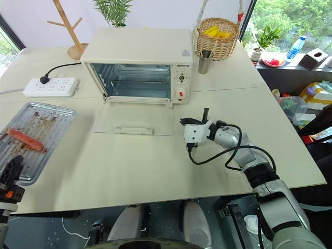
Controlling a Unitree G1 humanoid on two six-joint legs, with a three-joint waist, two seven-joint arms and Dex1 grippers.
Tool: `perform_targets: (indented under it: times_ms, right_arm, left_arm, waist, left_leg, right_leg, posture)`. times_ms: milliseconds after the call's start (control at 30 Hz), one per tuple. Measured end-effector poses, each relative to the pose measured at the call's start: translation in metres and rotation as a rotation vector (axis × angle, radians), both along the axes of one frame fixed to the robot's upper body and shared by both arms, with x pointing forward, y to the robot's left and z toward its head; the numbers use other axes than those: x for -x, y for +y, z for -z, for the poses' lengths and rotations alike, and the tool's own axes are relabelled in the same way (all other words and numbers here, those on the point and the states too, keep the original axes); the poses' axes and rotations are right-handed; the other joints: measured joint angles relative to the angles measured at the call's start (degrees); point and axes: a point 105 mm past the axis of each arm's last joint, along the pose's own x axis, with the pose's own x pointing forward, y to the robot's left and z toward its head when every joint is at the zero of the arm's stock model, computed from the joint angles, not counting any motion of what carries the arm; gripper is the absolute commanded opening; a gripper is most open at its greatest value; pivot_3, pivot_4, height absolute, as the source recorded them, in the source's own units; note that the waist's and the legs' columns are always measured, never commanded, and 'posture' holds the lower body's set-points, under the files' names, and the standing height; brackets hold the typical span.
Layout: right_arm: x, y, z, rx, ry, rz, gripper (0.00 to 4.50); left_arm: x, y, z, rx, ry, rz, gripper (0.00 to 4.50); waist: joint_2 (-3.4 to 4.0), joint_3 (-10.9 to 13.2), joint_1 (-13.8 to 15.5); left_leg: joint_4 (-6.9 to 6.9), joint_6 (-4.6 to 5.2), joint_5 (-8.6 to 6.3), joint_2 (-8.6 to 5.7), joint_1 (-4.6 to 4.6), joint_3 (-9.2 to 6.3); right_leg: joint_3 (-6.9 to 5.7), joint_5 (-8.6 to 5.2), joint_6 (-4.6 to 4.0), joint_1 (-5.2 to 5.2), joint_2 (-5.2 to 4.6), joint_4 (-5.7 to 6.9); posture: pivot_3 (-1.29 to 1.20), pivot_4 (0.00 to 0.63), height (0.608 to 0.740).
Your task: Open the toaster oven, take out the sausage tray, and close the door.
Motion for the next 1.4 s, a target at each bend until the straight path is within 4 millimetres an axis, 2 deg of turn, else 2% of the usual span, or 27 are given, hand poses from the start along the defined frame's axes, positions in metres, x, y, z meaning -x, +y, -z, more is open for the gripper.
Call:
perform_targets:
  times_ms: [300, 433, 700, 833, 1000, 1033, 1100, 1200, 1267, 1300, 1400]
  right_arm:
    - [-0.003, 0.011, 0.007, -0.006, 0.0, -0.024, 0.05]
    - [-0.002, 0.02, 0.009, -0.02, -0.002, -0.036, 0.05]
    - [0.001, 0.044, 0.003, -0.071, -0.006, -0.075, 0.05]
    - [-0.006, 0.054, -0.028, -0.118, -0.072, -0.092, 0.05]
    - [-0.028, 0.056, -0.104, -0.231, -0.218, -0.063, 0.05]
    - [-0.028, 0.057, -0.113, -0.249, -0.227, -0.067, 0.05]
    - [-0.023, 0.06, -0.114, -0.271, -0.181, -0.094, 0.05]
    - [-0.005, 0.06, -0.09, -0.297, -0.005, -0.139, 0.93]
    - [0.017, 0.056, -0.067, -0.311, 0.172, -0.184, 2.01]
    - [0.031, 0.052, -0.058, -0.322, 0.267, -0.211, 2.41]
    - [0.055, 0.04, -0.054, -0.356, 0.438, -0.236, 4.01]
  left_arm:
    - [-0.001, 0.011, -0.011, -0.031, -0.03, -0.039, 0.0]
    - [-0.005, 0.011, -0.014, -0.038, -0.041, -0.032, 0.0]
    - [-0.009, 0.016, -0.014, -0.037, -0.033, -0.032, 0.0]
    - [-0.011, 0.016, -0.014, -0.036, -0.032, -0.024, 0.0]
    - [-0.018, 0.012, -0.011, -0.029, -0.019, 0.005, 0.0]
    - [-0.018, 0.011, -0.011, -0.028, -0.016, 0.012, 0.0]
    - [-0.018, 0.01, -0.009, -0.027, -0.007, 0.017, 0.0]
    - [-0.022, 0.003, -0.005, -0.027, 0.019, 0.067, 0.0]
    - [-0.024, -0.004, 0.0, -0.029, 0.049, 0.117, 0.0]
    - [-0.024, -0.009, 0.003, -0.038, 0.071, 0.157, 0.0]
    - [-0.026, -0.027, 0.008, -0.077, 0.135, 0.317, 0.0]
  waist:
    - [-0.59, -0.36, -0.21]
    - [-0.59, -0.36, -0.29]
    - [-0.5, -0.31, -0.15]
    - [-0.42, -0.24, -0.13]
    - [-0.36, -0.2, -0.09]
    - [-0.38, -0.22, 0.02]
    - [-0.44, -0.25, 0.1]
    - [-0.41, -0.23, 0.29]
    - [-0.34, -0.18, 0.22]
    - [-0.25, -0.12, 0.2]
    - [-0.14, -0.03, -0.01]
  left_leg:
    - [-0.04, 0.0, 0.0, 0.05, 0.18, -0.01]
    - [-0.21, 0.05, -0.05, 0.16, 0.75, -0.03]
    - [-0.25, 0.09, -0.09, 0.31, 0.63, -0.03]
    - [-0.25, 0.09, -0.09, 0.3, 0.61, -0.05]
    - [-0.29, 0.09, -0.11, 0.3, 0.61, -0.06]
    - [-0.34, 0.09, -0.13, 0.29, 0.6, -0.06]
    - [-0.44, 0.09, -0.16, 0.29, 0.58, -0.08]
    - [-0.54, 0.1, -0.17, 0.27, 0.56, -0.11]
    - [-0.55, 0.11, -0.17, 0.27, 0.55, -0.16]
    - [-0.55, 0.11, -0.18, 0.26, 0.55, -0.17]
    - [-0.54, 0.09, -0.19, 0.29, 0.57, -0.15]
  right_leg:
    - [0.0, 0.01, -0.04, 0.15, 0.09, -0.02]
    - [-0.06, 0.02, -0.07, 0.79, 0.15, -0.4]
    - [-0.11, 0.06, -0.12, 0.82, 0.17, -0.67]
    - [-0.11, 0.07, -0.13, 0.8, 0.1, -0.71]
    - [-0.11, 0.08, -0.14, 0.8, 0.06, -0.77]
    - [-0.12, 0.08, -0.14, 0.8, 0.06, -0.82]
    - [-0.13, 0.07, -0.13, 0.8, 0.03, -0.89]
    - [-0.12, 0.06, -0.12, 0.81, -0.03, -0.98]
    - [-0.1, 0.06, -0.11, 0.79, -0.07, -1.0]
    - [-0.09, 0.06, -0.1, 0.79, -0.1, -1.02]
    - [-0.09, 0.03, -0.04, 0.75, -0.13, -1.02]
  posture:
    - [0.0, 0.15, 0.74]
    - [0.0, 0.15, 0.74]
    - [0.0, 0.15, 0.74]
    - [0.0, 0.15, 0.74]
    - [0.0, 0.15, 0.74]
    - [0.0, 0.15, 0.74]
    - [0.0, 0.15, 0.74]
    - [0.0, 0.15, 0.74]
    - [0.0, 0.15, 0.74]
    - [0.0, 0.15, 0.74]
    - [0.0, 0.15, 0.74]
